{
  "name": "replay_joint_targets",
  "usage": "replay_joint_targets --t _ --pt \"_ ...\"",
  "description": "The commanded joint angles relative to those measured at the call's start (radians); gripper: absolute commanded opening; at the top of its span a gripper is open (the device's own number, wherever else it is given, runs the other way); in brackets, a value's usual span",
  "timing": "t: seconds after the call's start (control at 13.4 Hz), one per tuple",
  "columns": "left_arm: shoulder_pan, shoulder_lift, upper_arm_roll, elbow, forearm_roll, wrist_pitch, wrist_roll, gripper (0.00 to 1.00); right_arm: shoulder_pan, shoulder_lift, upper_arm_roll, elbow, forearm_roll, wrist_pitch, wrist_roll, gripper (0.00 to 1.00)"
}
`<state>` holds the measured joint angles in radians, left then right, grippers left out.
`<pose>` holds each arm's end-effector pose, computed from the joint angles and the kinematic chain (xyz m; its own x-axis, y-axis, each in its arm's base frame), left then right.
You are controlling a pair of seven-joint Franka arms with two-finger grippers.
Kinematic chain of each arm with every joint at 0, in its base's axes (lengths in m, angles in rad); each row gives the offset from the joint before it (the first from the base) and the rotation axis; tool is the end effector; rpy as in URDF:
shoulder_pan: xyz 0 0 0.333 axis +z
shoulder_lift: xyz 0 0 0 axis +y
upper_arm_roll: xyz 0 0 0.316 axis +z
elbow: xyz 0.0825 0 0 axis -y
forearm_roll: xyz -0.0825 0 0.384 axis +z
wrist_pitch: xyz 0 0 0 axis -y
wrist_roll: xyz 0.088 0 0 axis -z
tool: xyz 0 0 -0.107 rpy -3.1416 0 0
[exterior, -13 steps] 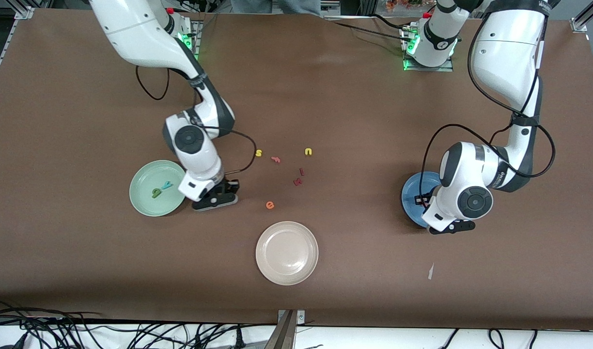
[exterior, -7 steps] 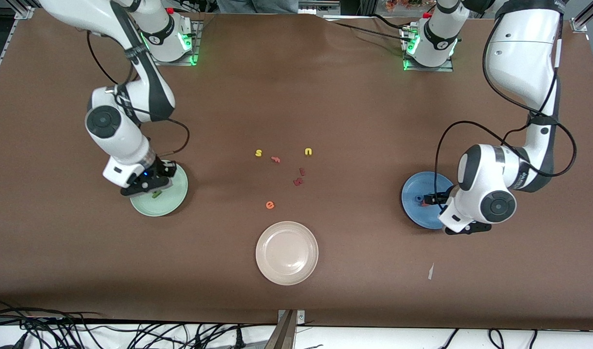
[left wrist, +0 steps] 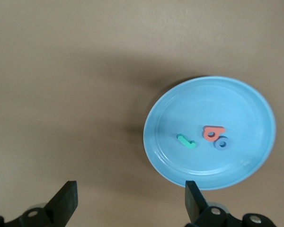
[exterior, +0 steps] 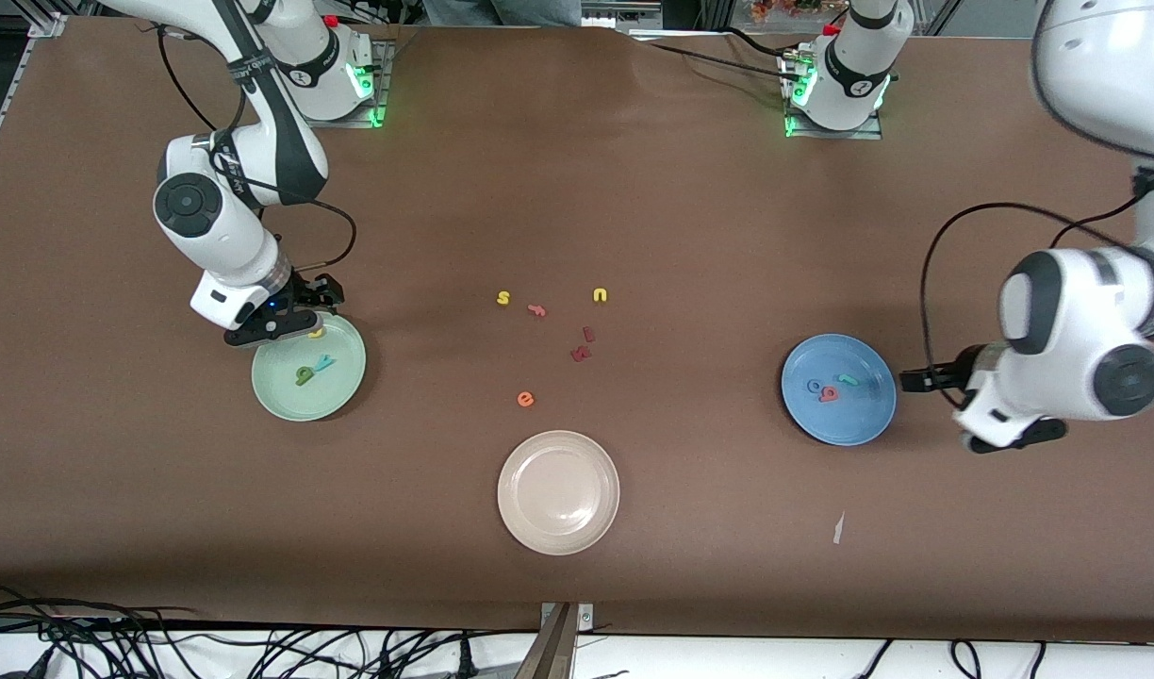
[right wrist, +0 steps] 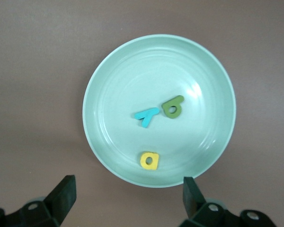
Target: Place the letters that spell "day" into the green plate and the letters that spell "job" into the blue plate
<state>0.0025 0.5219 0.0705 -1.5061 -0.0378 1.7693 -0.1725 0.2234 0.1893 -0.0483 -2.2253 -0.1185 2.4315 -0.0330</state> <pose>0.6666 0.0387 0.3450 0.9359 0.2478 -0.2505 0.2445 -0.9686 -0.0448 0.5388 0.0951 0.2904 0.9557 0.2943 0.0099 0.2923 -0.9523 0.0880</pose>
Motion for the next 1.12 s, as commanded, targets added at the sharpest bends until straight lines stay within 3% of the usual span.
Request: replay_joint_targets --t 0.0,0.22,0.45,0.6,1.05 --pt "0.077 -0.205 -0.018 -0.101 -0.083 -0.011 0.039 1.0 -0.013 -0.048 -0.002 0.04 0.003 -0.069 -0.001 1.0" --pt "0.064 -0.379 -0.021 -0.14 -0.082 -0.002 0.038 1.0 -0.013 -0.047 -0.004 0.224 0.005 -0.291 0.042 1.0" --pt "0.057 -0.506 -0.078 -0.177 -0.067 -0.014 0.036 1.0 -0.013 -0.053 -0.007 0.389 0.038 -0.477 0.067 1.0" --pt "0.051 -0.542 -0.086 -0.175 -0.065 -0.05 0.036 1.0 -0.012 -0.066 -0.047 0.467 0.098 -0.564 0.064 1.0" --pt "0.045 -0.609 -0.112 -0.163 -0.07 -0.114 0.034 1.0 -0.024 -0.073 -0.117 0.676 0.171 -0.808 0.053 1.0"
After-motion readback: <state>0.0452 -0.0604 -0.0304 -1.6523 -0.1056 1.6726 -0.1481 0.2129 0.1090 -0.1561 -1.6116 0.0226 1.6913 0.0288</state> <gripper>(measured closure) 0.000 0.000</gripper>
